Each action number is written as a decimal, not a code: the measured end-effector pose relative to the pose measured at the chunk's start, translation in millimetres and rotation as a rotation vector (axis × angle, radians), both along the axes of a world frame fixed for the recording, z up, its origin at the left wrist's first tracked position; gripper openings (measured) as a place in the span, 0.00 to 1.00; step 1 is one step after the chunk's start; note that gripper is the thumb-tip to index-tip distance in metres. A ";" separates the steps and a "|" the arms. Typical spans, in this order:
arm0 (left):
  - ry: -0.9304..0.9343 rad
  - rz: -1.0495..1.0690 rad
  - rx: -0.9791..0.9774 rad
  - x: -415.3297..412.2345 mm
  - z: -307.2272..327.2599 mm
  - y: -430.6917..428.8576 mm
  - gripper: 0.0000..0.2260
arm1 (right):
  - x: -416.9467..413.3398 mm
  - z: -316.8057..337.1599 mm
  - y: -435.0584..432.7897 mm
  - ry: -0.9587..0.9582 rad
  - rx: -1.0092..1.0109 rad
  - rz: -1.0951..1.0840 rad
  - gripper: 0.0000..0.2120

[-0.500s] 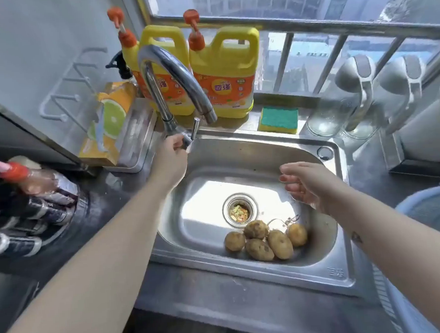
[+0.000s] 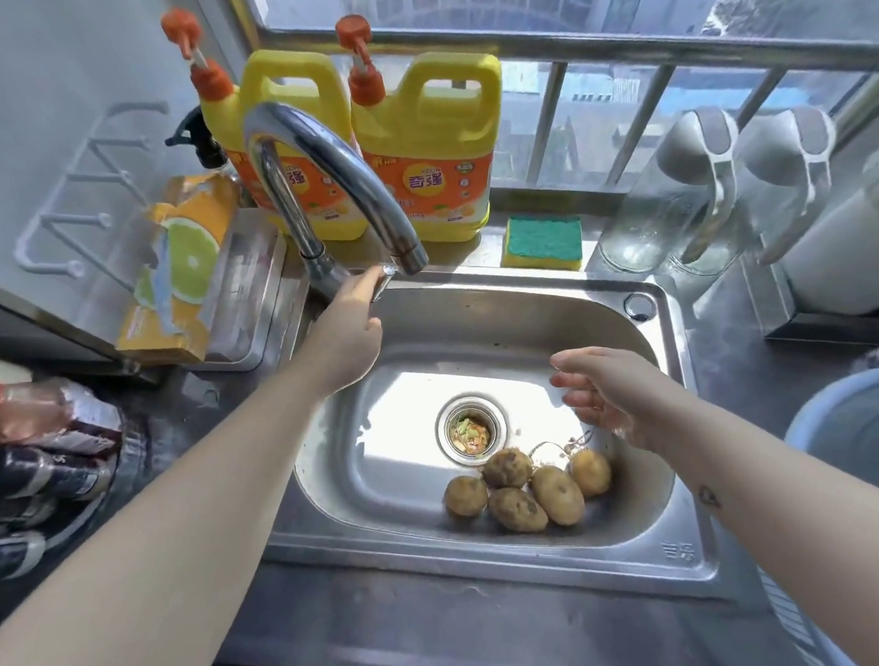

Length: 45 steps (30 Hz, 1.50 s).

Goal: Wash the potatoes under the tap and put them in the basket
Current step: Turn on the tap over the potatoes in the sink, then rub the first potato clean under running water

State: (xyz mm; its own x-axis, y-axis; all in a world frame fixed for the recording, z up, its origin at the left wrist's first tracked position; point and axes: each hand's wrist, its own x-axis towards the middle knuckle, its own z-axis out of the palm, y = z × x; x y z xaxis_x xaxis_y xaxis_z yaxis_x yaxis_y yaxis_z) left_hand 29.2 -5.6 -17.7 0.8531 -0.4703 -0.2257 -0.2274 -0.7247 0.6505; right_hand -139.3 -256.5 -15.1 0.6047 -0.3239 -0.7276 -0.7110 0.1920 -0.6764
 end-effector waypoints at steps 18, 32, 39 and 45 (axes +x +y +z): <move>0.449 0.093 0.194 -105.6 -5.9 34.3 0.22 | -37.7 -65.7 46.8 0.326 -0.225 0.557 0.10; 0.486 0.242 0.072 -151.3 -14.9 40.2 0.21 | 2.0 -177.8 67.6 0.454 -0.873 1.259 0.20; 0.468 0.291 0.036 -148.6 -17.2 41.1 0.20 | 9.2 -190.0 60.4 0.456 -0.884 1.321 0.18; 0.485 0.273 0.017 -141.0 -21.9 31.0 0.20 | 29.7 -155.2 54.6 0.426 -0.813 1.197 0.24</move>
